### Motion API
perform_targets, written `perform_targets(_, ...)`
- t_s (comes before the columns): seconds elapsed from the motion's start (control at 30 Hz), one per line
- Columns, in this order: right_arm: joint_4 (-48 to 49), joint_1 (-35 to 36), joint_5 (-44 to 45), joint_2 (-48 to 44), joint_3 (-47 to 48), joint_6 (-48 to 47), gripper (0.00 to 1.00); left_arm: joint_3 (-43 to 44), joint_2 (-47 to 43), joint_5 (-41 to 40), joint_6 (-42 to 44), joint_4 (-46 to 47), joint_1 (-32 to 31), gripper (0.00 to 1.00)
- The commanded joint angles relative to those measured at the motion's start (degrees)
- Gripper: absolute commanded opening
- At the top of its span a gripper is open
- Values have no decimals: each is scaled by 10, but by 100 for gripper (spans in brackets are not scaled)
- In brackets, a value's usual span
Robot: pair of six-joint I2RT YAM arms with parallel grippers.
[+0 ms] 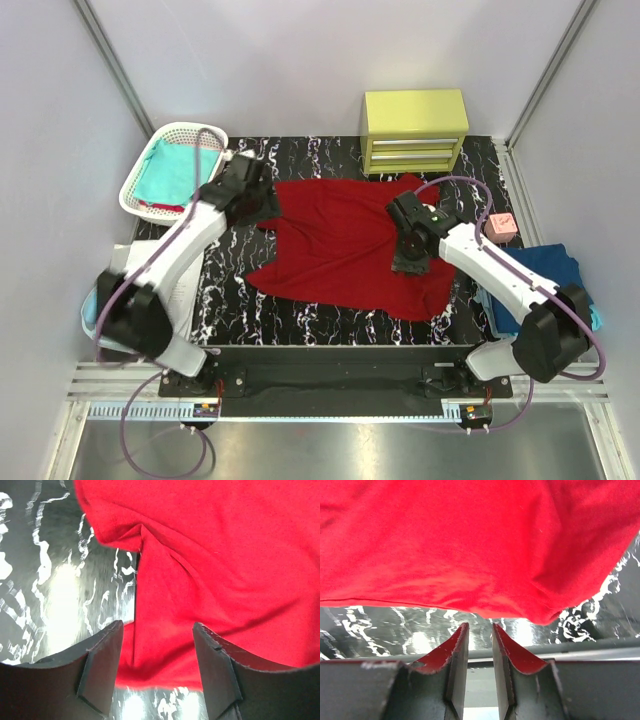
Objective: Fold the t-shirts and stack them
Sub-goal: Flatten out the tshirt
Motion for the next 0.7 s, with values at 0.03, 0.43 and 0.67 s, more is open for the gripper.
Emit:
perform_targets(0.03, 6, 8, 18, 6, 31, -15, 32, -131, -135, -6, -48, 2, 0, 61)
perform_targets(0.43, 9, 8, 21, 0, 29, -29, 32, -247, -134, -30, -119, -15, 0, 48)
perform_targets(0.67, 9, 8, 26, -31, -9, -25, 32, -255, -95, -16, -126, 8, 1, 47)
